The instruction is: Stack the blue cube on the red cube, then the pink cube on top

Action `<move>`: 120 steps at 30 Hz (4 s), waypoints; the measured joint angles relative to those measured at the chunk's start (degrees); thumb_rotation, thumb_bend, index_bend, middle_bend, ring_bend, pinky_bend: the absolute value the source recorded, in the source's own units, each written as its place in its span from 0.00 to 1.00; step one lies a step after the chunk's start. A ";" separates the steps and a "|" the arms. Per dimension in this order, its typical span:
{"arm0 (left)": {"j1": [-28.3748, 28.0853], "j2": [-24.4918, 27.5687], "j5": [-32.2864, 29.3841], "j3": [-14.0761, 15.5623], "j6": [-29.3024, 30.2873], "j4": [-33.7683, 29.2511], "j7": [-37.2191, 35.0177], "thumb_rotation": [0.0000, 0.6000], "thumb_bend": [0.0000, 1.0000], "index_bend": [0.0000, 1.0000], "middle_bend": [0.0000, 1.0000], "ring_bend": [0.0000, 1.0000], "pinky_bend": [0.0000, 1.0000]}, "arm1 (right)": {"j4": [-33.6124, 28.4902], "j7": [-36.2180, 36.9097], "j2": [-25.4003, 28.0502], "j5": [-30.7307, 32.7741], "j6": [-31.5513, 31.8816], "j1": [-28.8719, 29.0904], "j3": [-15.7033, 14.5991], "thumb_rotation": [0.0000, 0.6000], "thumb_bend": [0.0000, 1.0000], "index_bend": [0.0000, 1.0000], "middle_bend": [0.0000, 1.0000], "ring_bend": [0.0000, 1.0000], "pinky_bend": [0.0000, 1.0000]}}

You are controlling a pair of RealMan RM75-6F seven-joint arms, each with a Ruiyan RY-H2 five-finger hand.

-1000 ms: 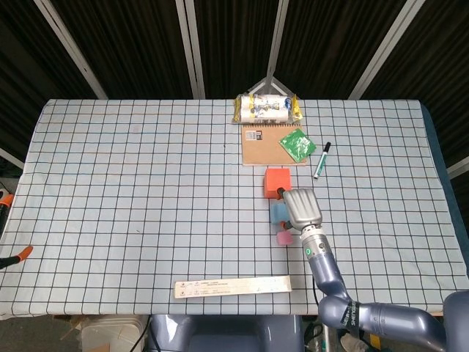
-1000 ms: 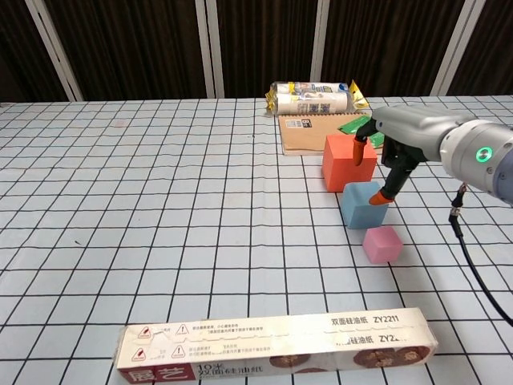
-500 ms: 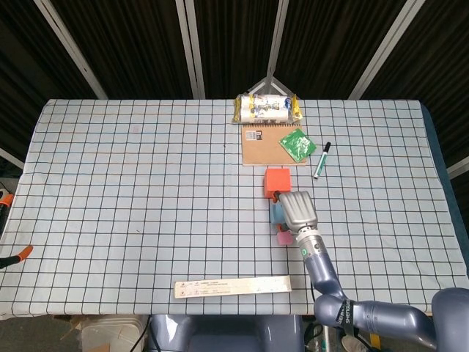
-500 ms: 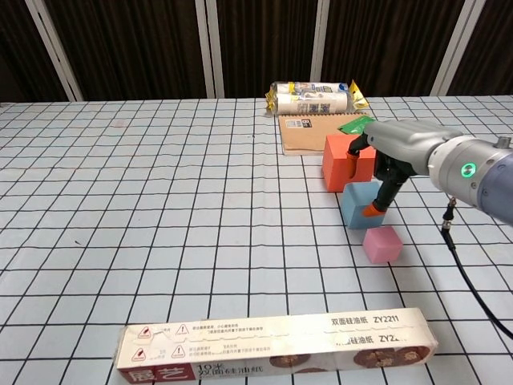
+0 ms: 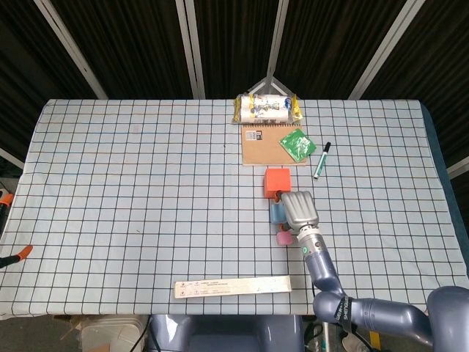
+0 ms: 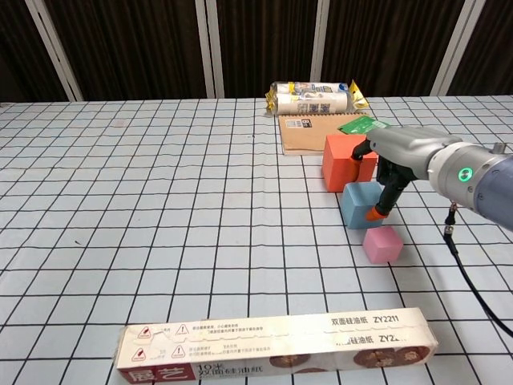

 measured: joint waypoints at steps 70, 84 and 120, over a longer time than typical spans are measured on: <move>0.30 1.05 0.02 -0.01 0.09 0.32 -3.14 1.00 0.16 0.03 0.00 0.00 0.00 | -7.58 -22.26 8.14 27.37 8.41 17.83 13.93 1.00 0.36 0.61 1.00 1.00 1.00; -0.24 0.80 -2.96 -1.27 -1.17 0.99 -2.69 1.00 0.16 0.03 0.00 0.00 0.00 | 7.37 -21.19 2.20 31.02 -4.38 24.19 12.93 1.00 0.37 0.61 1.00 1.00 1.00; 0.43 -0.94 -3.61 -1.58 1.82 -0.50 2.56 1.00 0.16 0.03 0.00 0.00 0.00 | 6.23 -14.70 11.35 31.72 -11.30 25.81 3.81 1.00 0.38 0.61 1.00 1.00 1.00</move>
